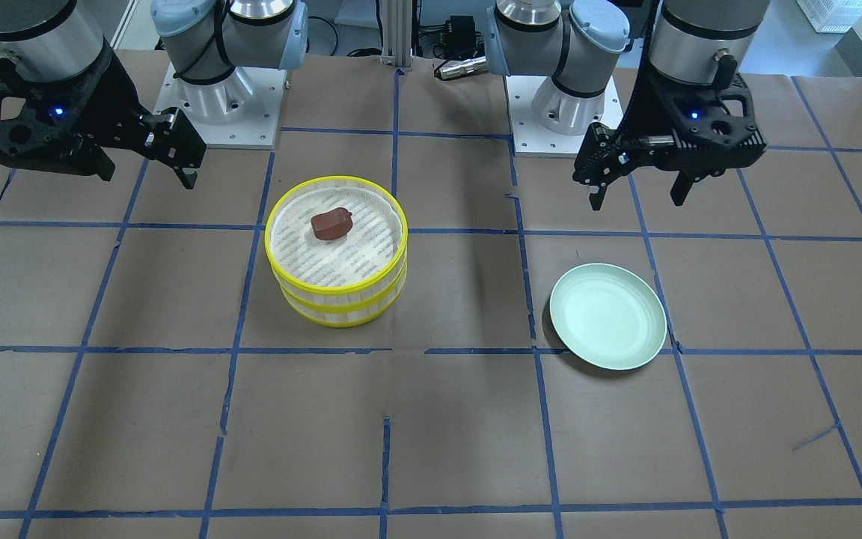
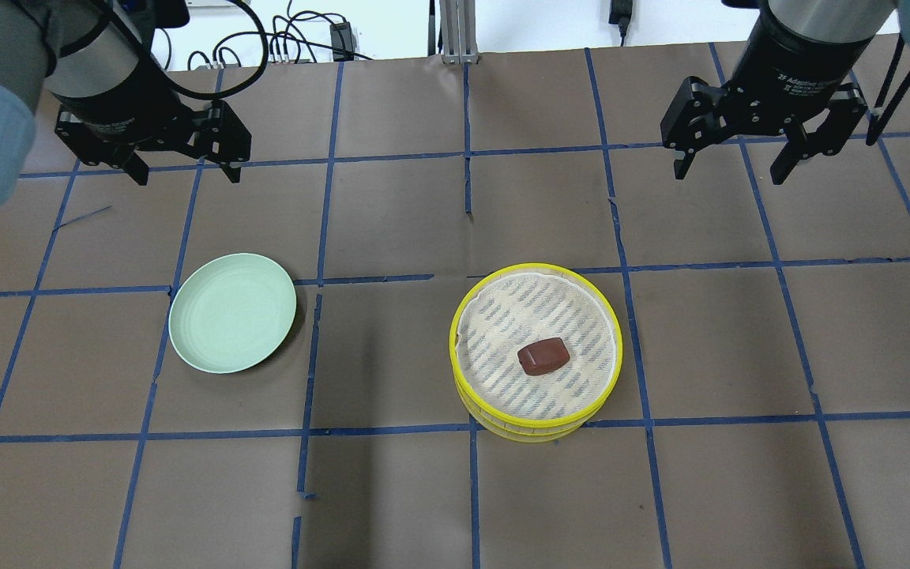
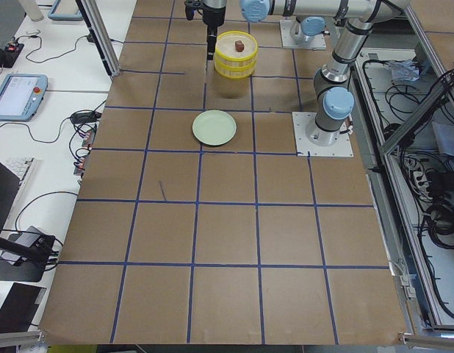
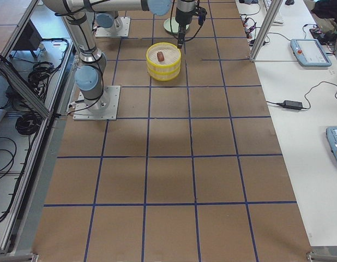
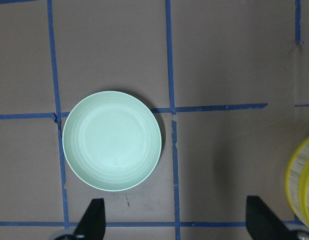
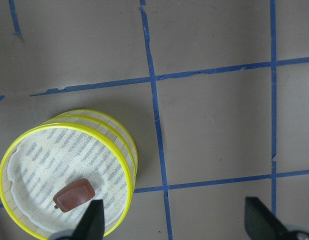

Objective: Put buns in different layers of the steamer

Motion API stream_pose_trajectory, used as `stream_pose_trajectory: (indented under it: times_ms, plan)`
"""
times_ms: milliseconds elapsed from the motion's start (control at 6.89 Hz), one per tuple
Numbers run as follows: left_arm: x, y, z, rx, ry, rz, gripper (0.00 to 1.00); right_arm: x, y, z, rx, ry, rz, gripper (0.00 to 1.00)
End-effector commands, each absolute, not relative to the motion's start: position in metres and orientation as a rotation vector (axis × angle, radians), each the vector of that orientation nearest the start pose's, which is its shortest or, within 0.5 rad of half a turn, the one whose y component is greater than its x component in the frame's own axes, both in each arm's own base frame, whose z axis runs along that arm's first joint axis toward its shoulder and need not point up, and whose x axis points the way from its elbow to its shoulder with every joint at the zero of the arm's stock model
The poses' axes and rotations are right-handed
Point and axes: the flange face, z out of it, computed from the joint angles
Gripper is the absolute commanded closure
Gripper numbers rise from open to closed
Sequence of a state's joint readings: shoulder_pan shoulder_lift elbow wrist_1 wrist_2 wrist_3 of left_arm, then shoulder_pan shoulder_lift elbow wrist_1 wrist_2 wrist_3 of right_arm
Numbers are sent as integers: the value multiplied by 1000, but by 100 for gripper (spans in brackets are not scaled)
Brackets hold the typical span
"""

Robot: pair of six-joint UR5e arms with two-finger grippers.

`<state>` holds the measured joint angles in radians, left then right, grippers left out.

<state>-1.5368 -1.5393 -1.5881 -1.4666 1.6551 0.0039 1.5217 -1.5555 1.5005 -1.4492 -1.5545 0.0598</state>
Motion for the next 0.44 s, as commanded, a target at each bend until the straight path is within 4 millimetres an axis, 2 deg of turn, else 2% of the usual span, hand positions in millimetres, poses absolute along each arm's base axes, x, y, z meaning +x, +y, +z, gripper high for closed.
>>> stream_pose_trajectory:
  times_ms: [0, 290]
  plan:
    - [-91, -494, 516, -34, 3045, -125, 0, 111, -497, 504, 171, 3116, 101, 0]
    - [-91, -492, 517, -30, 3048, -85, 0, 111, -497, 505, 171, 3120, 96, 0]
